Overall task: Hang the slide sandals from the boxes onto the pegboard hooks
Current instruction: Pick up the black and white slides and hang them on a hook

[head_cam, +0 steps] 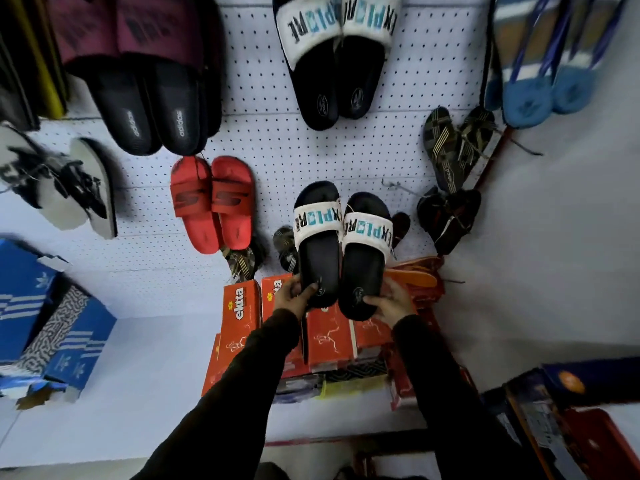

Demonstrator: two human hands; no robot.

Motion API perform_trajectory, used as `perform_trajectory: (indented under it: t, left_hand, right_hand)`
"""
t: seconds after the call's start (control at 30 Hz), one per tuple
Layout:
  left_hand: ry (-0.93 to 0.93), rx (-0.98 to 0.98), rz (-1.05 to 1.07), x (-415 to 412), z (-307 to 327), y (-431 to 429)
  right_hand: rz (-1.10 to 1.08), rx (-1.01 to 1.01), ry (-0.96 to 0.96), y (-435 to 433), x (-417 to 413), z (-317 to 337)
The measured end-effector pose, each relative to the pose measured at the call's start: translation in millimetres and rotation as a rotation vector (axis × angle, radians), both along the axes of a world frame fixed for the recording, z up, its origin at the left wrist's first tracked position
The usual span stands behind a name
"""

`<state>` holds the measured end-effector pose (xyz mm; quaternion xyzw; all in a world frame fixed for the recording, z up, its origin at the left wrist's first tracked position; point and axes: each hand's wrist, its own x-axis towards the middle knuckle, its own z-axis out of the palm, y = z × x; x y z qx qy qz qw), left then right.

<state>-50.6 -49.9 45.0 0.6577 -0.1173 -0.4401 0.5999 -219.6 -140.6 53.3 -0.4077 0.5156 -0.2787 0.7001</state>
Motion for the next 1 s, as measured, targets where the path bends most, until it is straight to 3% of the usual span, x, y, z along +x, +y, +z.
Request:
perform_trajectory:
  t: [0.23, 0.63, 0.8, 1.0]
  left_hand:
    - [-0.129, -0.258, 0.072, 2, 91, -20]
    - [-0.27, -0.633, 0.12, 25, 245, -62]
    - [-0.301, -0.632, 0.128, 37, 286, -85]
    - [-0.21, -0.531, 0.157, 49, 276, -109]
  right_hand:
    - [0.008, -0.295, -0.078, -26, 10, 86]
    - [0.016, -0.622, -0.236, -69, 22, 247]
    - [-0.002, -0.635, -0.277, -96, 33, 291]
    - [0.026, -0.579, -0.183, -122, 45, 280]
